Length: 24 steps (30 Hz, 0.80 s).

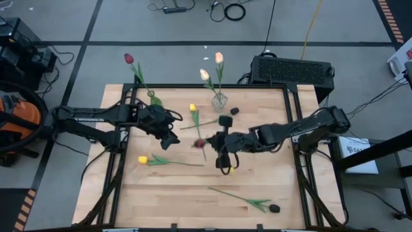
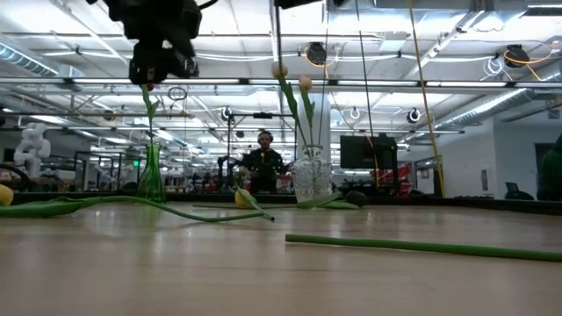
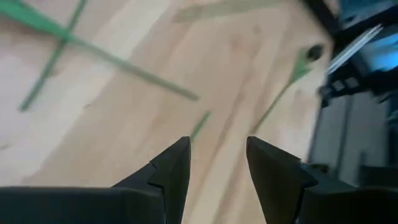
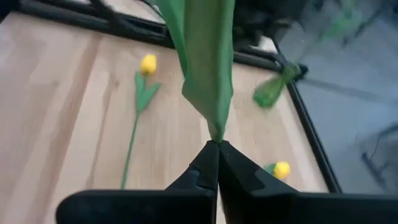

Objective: Sort flowers into vase by color
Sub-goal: Put the red tulip into the green vase

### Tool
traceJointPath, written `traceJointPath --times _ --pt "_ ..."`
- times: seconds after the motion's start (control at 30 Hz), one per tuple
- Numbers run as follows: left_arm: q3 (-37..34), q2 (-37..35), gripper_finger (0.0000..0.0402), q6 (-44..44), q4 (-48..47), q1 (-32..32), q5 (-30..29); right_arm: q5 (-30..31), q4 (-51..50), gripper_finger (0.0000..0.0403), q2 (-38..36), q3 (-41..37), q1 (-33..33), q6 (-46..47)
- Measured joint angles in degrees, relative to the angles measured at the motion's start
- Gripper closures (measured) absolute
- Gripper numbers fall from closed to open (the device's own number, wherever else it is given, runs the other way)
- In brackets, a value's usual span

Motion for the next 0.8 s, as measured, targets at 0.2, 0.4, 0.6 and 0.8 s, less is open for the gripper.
traceJointPath --times 0.2,0.4,0.6,0.8 --pt "0.0 -4.5 0.0237 6.5 -4.1 -0.1 -6.7 -0.2 -1.9 0.0403 0.3 7.5 -3.2 7.9" --pt "0.0 -18.7 0.0237 9.4 -6.1 -1.2 -16.8 -0.8 3.7 0.0403 0.7 8.0 -7.0 10.5" --pt "0.1 -29.2 0.0237 12.7 -11.0 -2.7 -22.2 -3.8 15.2 0.0403 5.1 8.0 -10.5 11.7" --pt "0.1 -37.1 0.0237 17.1 -12.8 -2.9 -23.6 -6.7 18.3 0.0403 11.8 14.9 -14.5 12.8"
